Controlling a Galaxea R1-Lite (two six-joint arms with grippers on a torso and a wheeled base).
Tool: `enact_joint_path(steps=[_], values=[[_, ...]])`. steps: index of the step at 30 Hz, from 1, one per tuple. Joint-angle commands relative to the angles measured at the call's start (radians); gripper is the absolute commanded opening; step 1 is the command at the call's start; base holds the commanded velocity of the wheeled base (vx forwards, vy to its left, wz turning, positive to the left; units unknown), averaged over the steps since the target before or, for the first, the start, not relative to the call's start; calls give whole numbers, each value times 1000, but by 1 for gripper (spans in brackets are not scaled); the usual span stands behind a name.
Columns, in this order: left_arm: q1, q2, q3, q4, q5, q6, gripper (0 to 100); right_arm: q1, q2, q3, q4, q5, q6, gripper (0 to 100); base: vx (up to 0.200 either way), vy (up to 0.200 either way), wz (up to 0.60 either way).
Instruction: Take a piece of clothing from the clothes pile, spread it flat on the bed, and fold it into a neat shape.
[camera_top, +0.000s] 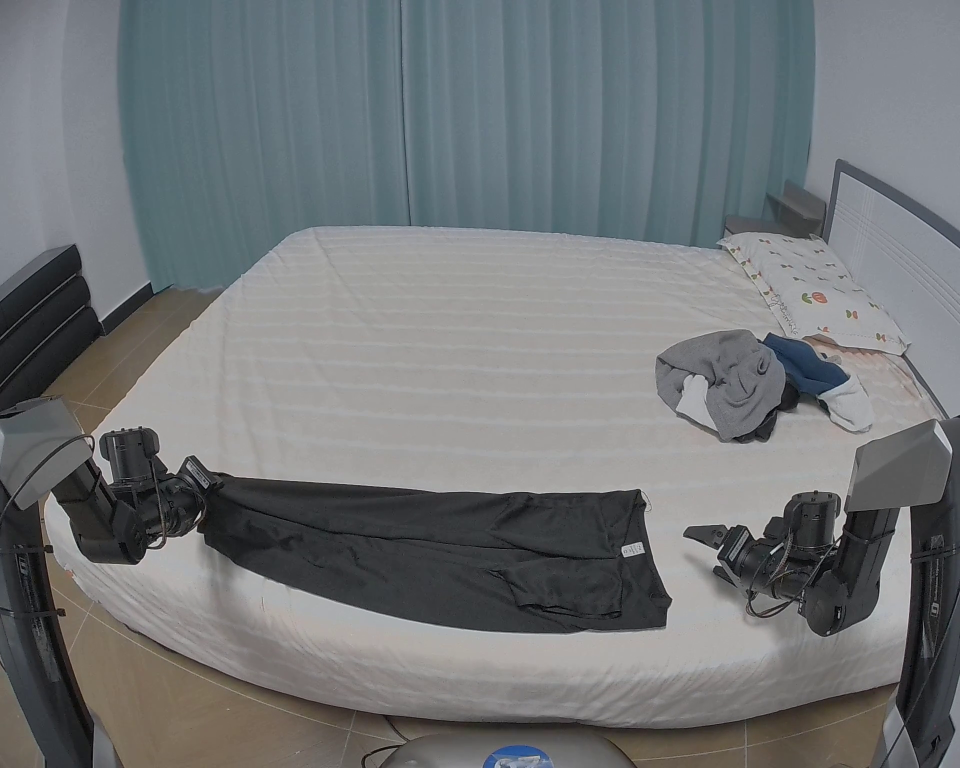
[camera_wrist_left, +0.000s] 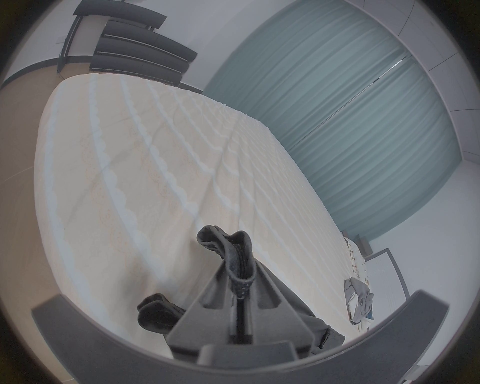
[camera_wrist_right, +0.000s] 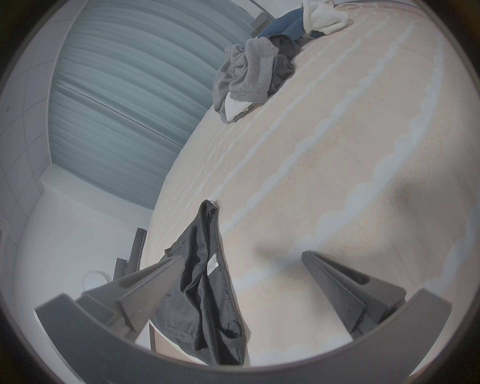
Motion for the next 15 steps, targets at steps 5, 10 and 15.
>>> enact_joint_path(steps=[5, 10, 15], values=[[-58, -16, 12, 7, 13, -32, 0, 0, 0, -1, 0, 1, 0, 100, 0, 0, 0], [-104, -63, 26, 10, 19, -67, 0, 0, 0, -1, 0, 1, 0, 100, 0, -200, 0], [-208, -134, 40, 47, 89, -69, 0, 2, 0, 0, 0, 1, 0, 100, 0, -200, 0]])
